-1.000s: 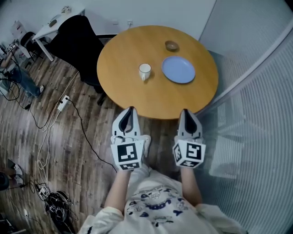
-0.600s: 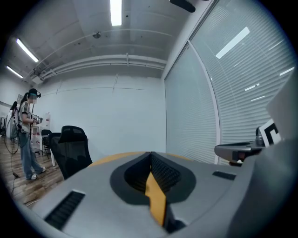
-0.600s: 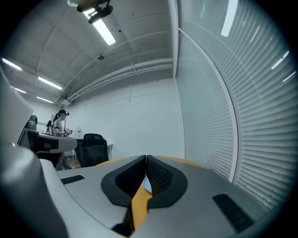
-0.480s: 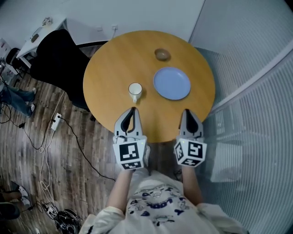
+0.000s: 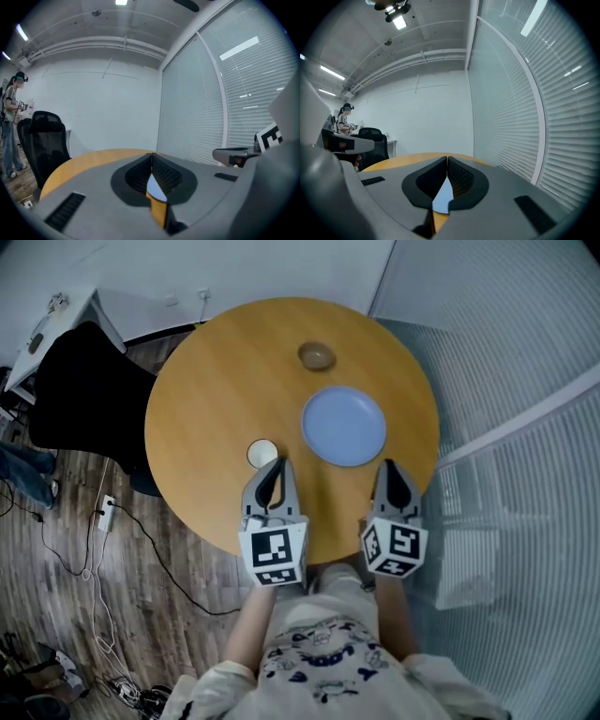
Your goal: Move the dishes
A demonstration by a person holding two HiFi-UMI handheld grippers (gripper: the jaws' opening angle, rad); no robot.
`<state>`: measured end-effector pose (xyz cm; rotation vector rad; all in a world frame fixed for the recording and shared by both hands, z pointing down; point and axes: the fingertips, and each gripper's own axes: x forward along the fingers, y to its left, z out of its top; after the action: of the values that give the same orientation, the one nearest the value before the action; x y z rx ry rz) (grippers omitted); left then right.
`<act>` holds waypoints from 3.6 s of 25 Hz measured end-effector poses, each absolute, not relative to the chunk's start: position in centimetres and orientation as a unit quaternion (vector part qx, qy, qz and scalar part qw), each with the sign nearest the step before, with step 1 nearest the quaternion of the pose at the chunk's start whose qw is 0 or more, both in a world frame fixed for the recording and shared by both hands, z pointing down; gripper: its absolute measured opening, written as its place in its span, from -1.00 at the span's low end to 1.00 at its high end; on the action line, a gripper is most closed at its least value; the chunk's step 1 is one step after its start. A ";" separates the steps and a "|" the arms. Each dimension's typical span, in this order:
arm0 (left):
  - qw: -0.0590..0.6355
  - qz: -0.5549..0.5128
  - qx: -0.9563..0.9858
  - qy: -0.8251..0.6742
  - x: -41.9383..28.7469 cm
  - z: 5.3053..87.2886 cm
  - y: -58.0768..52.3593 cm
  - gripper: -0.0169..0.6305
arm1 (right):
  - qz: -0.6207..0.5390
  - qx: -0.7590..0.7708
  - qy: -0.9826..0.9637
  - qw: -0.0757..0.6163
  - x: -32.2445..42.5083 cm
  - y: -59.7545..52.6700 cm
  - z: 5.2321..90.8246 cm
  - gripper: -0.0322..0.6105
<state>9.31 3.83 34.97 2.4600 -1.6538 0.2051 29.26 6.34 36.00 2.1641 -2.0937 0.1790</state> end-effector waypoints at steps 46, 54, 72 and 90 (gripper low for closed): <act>0.320 0.235 0.668 -0.630 16.3 57.2 -7.4 -0.55 | 0.264 0.644 -0.688 0.204 40.6 -7.8 57.4 -0.54; 0.349 0.248 0.648 -0.631 15.9 58.7 -6.9 -0.83 | 0.288 0.636 -0.683 0.212 41.0 -7.8 58.5 -0.79; 0.293 0.150 0.675 -0.660 10.0 44.4 -10.5 -0.83 | 0.231 0.636 -0.720 0.155 34.7 -12.3 45.5 -0.79; 0.309 0.110 0.681 -0.655 -13.1 41.2 -17.3 -0.83 | 0.202 0.601 -0.752 0.179 11.2 -21.2 41.1 -0.79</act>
<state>-13.11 -17.28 41.17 1.7984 -1.7315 0.2902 11.23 -21.19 41.05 1.6986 -2.1278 0.5723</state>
